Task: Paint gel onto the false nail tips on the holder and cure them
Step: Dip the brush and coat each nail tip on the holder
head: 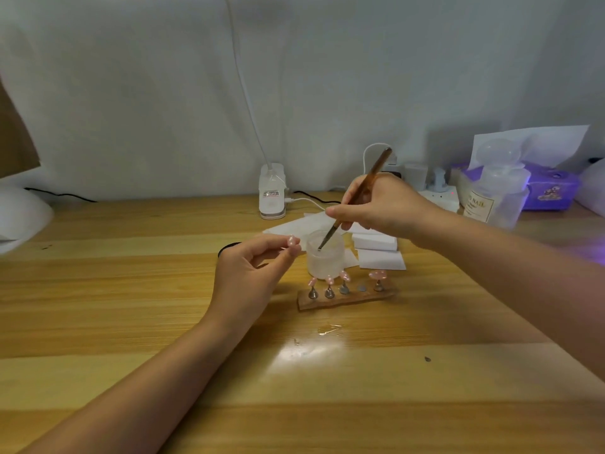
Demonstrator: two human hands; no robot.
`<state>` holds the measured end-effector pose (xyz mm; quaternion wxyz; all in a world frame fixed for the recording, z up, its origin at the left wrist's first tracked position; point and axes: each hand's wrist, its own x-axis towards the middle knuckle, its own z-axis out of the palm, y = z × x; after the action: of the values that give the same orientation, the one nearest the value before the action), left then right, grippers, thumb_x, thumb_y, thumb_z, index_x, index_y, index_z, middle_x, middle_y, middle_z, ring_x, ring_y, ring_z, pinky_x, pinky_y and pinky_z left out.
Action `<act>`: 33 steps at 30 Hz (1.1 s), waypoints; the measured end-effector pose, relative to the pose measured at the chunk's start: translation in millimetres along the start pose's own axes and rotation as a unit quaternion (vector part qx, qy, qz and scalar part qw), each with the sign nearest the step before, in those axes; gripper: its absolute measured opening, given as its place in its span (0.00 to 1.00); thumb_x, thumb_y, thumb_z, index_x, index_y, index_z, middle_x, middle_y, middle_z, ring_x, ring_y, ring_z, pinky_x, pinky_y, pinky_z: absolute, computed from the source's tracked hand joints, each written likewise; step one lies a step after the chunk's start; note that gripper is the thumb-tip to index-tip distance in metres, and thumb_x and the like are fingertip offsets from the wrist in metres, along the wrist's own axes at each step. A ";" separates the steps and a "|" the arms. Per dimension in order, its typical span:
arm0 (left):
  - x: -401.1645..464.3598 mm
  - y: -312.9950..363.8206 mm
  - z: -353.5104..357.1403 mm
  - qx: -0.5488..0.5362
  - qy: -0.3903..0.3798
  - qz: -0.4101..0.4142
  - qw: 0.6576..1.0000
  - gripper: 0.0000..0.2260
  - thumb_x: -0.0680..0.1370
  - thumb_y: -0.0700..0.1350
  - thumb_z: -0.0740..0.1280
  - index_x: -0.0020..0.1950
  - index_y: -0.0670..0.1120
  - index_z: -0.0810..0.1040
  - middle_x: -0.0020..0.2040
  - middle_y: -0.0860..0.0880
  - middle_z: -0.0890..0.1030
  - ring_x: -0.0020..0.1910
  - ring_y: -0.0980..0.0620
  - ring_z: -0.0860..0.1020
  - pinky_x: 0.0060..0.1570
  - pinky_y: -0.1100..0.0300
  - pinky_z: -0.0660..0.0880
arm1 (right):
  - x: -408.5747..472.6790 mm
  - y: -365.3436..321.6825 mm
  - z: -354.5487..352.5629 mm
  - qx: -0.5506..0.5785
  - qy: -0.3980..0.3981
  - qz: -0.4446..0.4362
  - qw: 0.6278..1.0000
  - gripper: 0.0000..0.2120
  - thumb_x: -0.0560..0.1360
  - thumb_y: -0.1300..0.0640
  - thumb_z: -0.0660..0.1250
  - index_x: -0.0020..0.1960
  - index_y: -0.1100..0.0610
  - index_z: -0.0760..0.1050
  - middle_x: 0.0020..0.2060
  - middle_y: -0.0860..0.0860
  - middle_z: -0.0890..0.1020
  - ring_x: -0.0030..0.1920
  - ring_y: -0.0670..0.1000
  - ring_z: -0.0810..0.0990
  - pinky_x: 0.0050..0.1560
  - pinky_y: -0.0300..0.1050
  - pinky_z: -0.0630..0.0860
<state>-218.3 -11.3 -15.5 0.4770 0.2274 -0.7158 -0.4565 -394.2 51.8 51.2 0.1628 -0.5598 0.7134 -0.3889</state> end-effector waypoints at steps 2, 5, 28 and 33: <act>0.3 -0.7 0.0 -0.006 -0.005 -0.002 1.000 0.06 0.68 0.44 0.71 0.42 0.55 0.82 0.40 0.59 0.84 0.42 0.60 0.81 0.45 0.66 0.77 | 5.1 -1.6 2.1 -0.005 -0.019 0.016 1.000 0.09 0.70 0.50 0.71 0.37 0.55 0.75 0.30 0.46 0.80 0.34 0.43 0.77 0.34 0.36 0.70; 0.5 -1.1 -0.7 -0.003 -0.016 0.000 1.000 0.09 0.71 0.38 0.71 0.44 0.52 0.82 0.41 0.57 0.84 0.42 0.61 0.81 0.44 0.67 0.76 | 10.0 -2.7 6.9 -0.018 -0.078 0.038 0.996 0.10 0.70 0.49 0.70 0.39 0.55 0.75 0.31 0.46 0.80 0.34 0.44 0.77 0.35 0.37 0.71; 1.2 -11.4 0.3 0.012 -0.044 0.022 0.999 0.11 0.70 0.38 0.71 0.42 0.55 0.81 0.42 0.60 0.83 0.44 0.60 0.81 0.46 0.65 0.77 | 7.6 -1.2 -8.3 0.029 -0.021 0.027 0.999 0.08 0.72 0.54 0.69 0.36 0.55 0.75 0.25 0.44 0.80 0.27 0.39 0.76 0.27 0.30 0.70; 0.8 -11.6 1.8 0.001 -0.049 0.024 0.999 0.08 0.68 0.42 0.71 0.43 0.55 0.81 0.41 0.61 0.83 0.43 0.59 0.82 0.44 0.67 0.77 | 3.0 14.7 -15.8 0.114 0.029 0.085 0.989 0.08 0.72 0.54 0.69 0.38 0.56 0.76 0.25 0.46 0.81 0.30 0.45 0.74 0.35 0.38 0.70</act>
<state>-221.5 -16.7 -25.4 0.4517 0.1883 -0.7440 -0.4550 -415.6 55.9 51.2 0.2372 -0.4639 0.7137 -0.4682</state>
